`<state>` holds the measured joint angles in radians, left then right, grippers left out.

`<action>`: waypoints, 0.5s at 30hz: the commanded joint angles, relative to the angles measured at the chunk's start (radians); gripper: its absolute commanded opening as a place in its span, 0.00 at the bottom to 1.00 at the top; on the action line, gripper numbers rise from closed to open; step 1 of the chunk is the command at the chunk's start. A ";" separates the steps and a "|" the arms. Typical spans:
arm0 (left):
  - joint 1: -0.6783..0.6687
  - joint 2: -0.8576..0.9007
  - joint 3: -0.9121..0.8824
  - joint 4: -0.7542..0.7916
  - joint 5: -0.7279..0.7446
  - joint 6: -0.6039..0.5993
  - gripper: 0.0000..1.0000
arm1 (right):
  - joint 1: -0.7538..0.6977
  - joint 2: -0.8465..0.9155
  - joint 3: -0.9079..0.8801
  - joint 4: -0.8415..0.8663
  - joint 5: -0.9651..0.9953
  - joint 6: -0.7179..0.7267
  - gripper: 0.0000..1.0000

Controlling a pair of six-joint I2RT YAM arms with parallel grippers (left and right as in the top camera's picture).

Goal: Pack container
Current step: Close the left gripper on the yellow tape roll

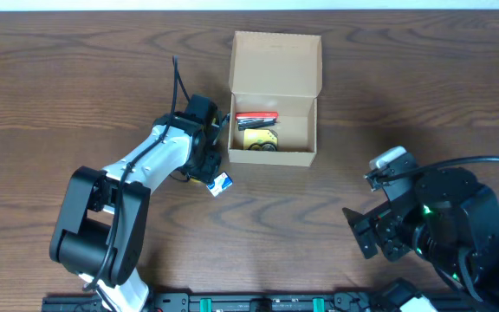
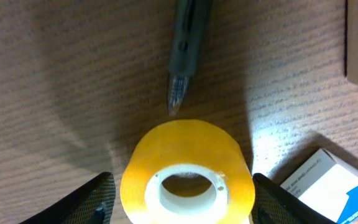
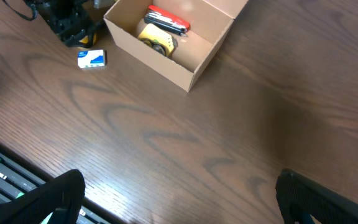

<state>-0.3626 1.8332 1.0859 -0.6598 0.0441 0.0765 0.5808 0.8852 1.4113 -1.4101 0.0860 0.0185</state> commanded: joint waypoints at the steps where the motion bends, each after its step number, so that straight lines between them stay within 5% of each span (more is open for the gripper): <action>1: 0.001 0.011 -0.008 0.010 -0.022 -0.007 0.66 | -0.017 -0.002 0.000 0.000 0.011 0.014 0.99; 15: 0.003 0.011 -0.017 0.008 -0.055 -0.046 0.45 | -0.017 -0.002 0.000 0.000 0.011 0.014 0.99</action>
<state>-0.3626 1.8328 1.0851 -0.6464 0.0338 0.0635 0.5808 0.8856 1.4113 -1.4101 0.0860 0.0185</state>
